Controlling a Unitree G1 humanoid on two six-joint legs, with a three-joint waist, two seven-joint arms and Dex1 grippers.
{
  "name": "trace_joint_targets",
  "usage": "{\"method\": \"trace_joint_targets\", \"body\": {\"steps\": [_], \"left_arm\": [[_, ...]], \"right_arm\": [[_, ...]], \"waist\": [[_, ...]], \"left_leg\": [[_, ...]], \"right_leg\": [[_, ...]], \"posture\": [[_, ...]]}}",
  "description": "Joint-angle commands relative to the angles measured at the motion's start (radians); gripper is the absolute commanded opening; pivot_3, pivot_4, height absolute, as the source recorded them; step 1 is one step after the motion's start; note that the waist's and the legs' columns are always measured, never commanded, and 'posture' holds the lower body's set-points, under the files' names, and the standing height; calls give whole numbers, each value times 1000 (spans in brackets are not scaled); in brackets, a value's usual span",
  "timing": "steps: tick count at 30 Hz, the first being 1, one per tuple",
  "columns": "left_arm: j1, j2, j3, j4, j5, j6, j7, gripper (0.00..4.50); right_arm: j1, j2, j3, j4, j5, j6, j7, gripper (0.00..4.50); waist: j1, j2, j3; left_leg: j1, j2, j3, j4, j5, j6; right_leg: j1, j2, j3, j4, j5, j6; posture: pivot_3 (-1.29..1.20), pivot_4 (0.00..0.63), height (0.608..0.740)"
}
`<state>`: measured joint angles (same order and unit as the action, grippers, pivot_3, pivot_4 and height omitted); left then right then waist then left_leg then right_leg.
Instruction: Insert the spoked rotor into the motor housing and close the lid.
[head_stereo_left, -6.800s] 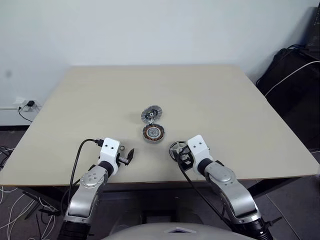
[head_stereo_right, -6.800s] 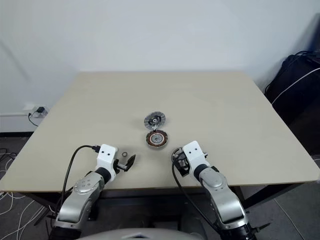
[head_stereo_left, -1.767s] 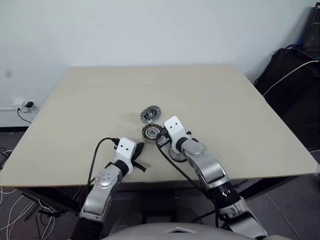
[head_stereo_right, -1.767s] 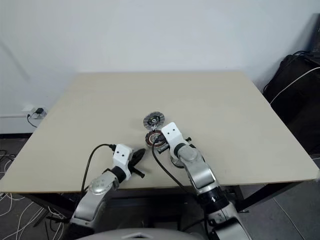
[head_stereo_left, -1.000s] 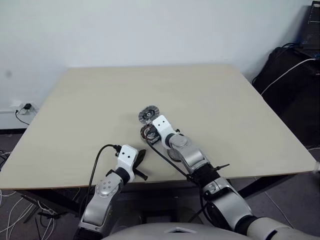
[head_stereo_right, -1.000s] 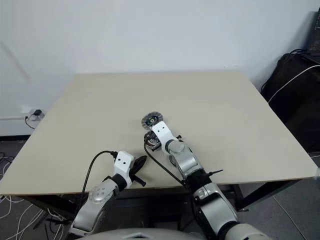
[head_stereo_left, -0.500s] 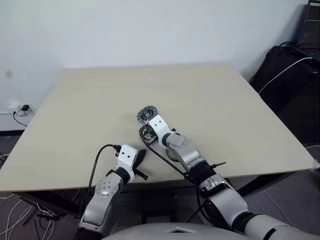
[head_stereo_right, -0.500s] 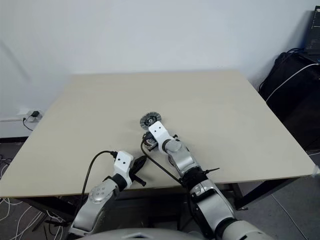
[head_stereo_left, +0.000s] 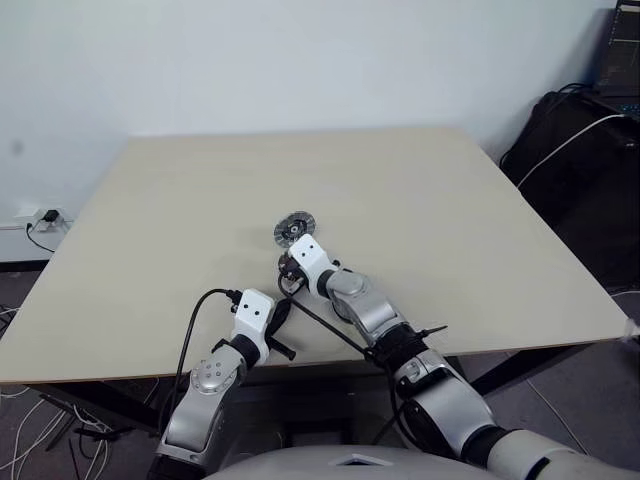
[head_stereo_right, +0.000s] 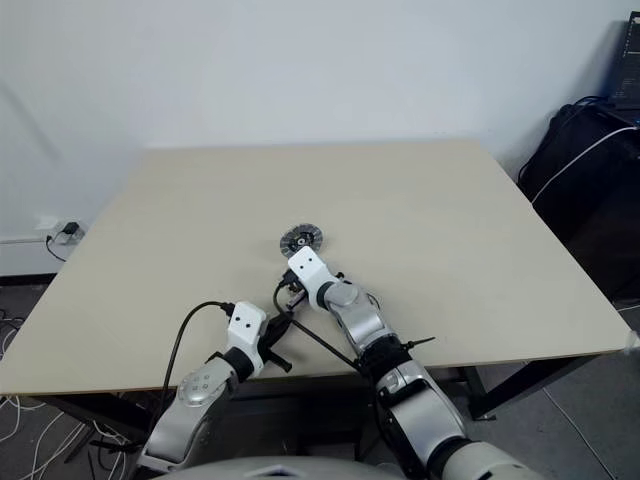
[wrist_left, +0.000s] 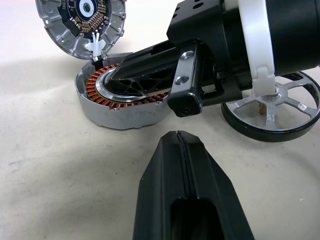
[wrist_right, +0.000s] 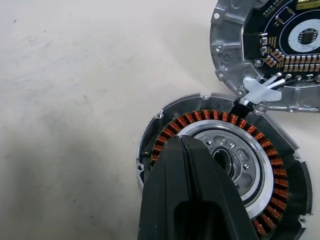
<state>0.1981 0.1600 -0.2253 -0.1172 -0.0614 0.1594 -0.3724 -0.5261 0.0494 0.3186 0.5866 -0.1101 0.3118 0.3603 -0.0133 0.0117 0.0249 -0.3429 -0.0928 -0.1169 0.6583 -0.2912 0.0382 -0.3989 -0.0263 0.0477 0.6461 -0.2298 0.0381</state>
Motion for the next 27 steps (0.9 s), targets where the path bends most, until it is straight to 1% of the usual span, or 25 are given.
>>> {"method": "trace_joint_targets", "body": {"steps": [1, 7, 17, 23, 27], "left_arm": [[-12, -1, 3, -23, -11, -23, -8, 0], [-13, 0, 3, -15, -12, -24, -12, 0], [-8, 5, 7, -16, -9, -26, -12, 0], [-5, 4, 10, -19, -9, -26, -9, 0], [-6, 4, 11, -19, -10, -26, -9, 0]], "right_arm": [[-27, 12, -38, -25, -6, -29, -69, 23], [-34, 9, -28, 3, -24, -24, -98, 23], [-35, 20, 6, 28, -36, -9, -47, 23], [-26, 16, 13, 7, -33, -5, 0, 23], [-9, 15, -18, -50, -13, -35, -5, 23]], "waist": [[0, 0, 0], [0, 1, -1], [0, 2, -1], [-1, 2, -1], [-1, 2, -1]], "left_leg": [[0, 0, 0, 0, 0, 0], [0, 0, 0, 0, 0, 0], [0, 0, 0, 0, 0, 0], [0, 0, 0, 0, 0, 0], [0, 0, 0, 0, 0, 0]], "right_leg": [[0, 0, 0, 0, 0, 0], [0, 0, 0, 0, 0, 0], [0, 0, 0, 0, 0, 0], [0, 0, 0, 0, 0, 0], [0, 0, 0, 0, 0, 0]], "posture": [[0, 0, 740], [0, 0, 740], [0, 0, 740], [0, 0, 740], [0, 0, 740]]}}
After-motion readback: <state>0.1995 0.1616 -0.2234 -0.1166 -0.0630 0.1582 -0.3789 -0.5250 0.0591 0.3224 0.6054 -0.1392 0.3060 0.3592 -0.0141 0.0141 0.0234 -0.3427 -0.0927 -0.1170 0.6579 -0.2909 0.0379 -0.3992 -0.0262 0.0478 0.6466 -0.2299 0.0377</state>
